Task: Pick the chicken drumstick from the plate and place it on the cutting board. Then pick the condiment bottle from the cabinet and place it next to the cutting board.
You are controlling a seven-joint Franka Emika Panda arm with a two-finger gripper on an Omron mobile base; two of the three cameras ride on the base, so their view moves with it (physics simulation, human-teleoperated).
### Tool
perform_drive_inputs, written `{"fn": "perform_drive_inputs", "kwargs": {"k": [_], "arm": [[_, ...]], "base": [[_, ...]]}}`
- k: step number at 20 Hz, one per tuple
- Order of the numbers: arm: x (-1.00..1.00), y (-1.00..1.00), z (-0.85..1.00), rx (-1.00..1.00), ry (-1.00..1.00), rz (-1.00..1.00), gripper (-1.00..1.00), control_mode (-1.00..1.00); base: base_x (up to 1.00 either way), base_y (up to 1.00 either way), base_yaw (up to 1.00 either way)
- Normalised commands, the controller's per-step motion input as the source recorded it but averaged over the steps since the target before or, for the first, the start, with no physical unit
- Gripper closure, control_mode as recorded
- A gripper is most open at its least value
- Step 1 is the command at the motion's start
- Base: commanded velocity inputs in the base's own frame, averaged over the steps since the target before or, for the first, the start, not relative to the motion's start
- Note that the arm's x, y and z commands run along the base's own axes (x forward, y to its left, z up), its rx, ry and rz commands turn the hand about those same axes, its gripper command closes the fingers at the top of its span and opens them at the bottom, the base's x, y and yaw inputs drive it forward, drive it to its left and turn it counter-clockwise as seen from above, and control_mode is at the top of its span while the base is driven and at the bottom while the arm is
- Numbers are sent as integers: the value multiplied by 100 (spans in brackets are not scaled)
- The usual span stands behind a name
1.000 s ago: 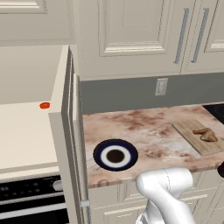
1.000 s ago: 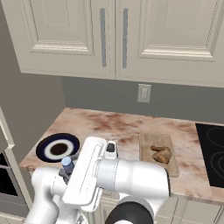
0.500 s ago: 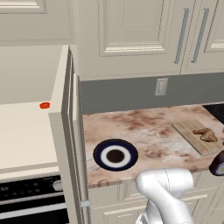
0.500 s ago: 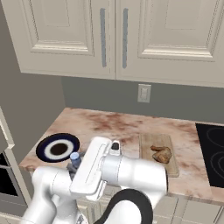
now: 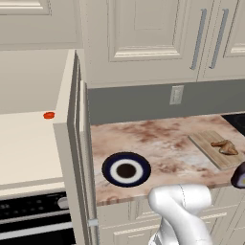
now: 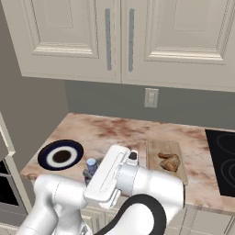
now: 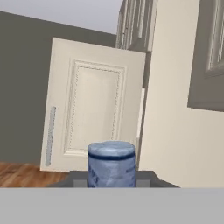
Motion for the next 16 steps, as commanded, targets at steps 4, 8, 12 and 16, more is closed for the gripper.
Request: {"fn": "perform_drive_inputs", "kwargs": {"k": [4,8,12,16], "arm": [[25,-14,-19,0,0,-13,100,-100],[26,-8,-18,0,0,-13,100,-100],[22,-3,-10,0,0,-13,100,-100],[22,0,-8,0,0,-10,100,-100]], "base": [[0,0,0],[0,0,0],[0,0,0],[0,0,0]]}}
